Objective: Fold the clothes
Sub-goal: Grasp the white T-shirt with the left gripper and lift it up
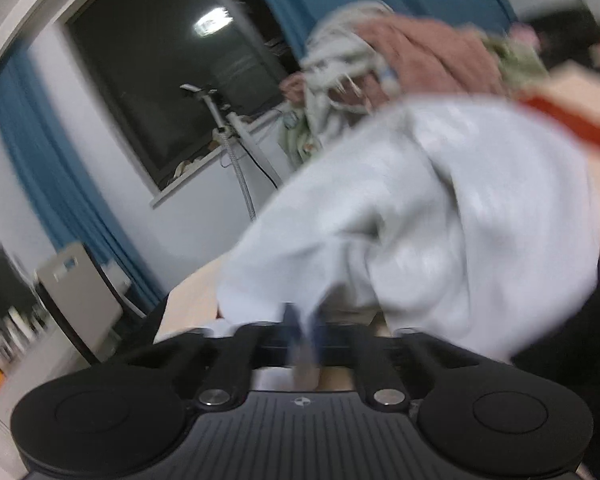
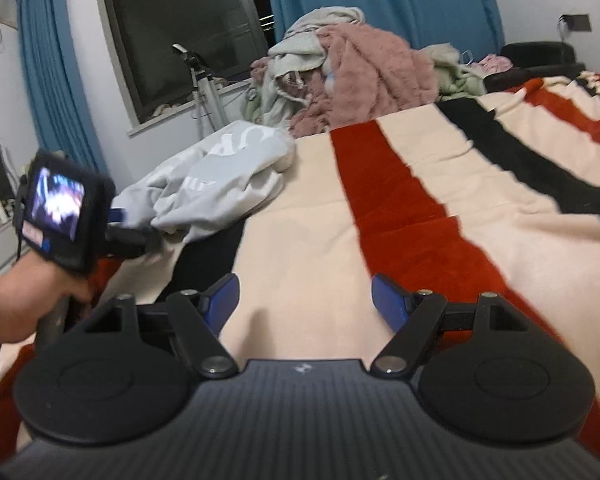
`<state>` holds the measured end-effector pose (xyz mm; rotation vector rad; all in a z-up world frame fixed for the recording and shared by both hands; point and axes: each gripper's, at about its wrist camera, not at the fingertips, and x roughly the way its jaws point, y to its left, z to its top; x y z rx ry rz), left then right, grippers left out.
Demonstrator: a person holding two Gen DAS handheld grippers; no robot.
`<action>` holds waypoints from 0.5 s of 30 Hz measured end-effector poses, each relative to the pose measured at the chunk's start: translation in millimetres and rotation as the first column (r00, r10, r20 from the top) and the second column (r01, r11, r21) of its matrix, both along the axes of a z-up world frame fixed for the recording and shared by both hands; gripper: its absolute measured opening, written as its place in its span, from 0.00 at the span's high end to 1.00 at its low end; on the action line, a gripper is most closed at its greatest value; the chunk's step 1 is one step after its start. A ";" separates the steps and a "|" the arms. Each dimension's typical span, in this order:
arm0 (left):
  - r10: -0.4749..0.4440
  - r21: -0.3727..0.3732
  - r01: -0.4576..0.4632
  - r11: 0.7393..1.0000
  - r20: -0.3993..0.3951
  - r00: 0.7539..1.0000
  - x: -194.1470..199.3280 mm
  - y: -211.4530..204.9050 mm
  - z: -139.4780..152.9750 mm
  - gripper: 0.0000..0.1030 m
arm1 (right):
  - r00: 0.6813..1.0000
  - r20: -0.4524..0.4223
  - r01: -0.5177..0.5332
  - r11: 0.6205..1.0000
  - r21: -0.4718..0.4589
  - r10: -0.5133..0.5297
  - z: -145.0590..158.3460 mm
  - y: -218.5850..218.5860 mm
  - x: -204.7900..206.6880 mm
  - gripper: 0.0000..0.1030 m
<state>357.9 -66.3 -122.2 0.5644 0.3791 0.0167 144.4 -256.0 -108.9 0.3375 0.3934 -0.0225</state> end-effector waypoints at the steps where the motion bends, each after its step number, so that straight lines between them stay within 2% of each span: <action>1: -0.014 -0.020 0.014 1.000 0.014 1.000 -6.5 1.0 9.5 0.98 | 1.000 0.005 0.001 1.000 0.005 -0.001 0.3 -0.3 0.1 0.27; 5: -0.072 -0.097 0.076 0.992 0.043 0.996 -45.3 2.1 53.0 0.99 | 0.998 0.060 0.016 1.000 0.002 -0.016 9.4 -0.7 -10.2 0.26; 9: -0.129 -0.204 0.142 0.969 0.075 0.989 -112.2 5.0 99.5 0.99 | 0.992 0.126 0.012 1.000 -0.014 -0.010 26.1 -1.3 -27.6 0.26; 15: -0.189 -0.371 0.230 0.900 0.143 0.971 -257.5 16.0 161.5 0.99 | 0.974 0.228 0.014 0.997 -0.081 0.005 52.1 4.7 -65.8 0.26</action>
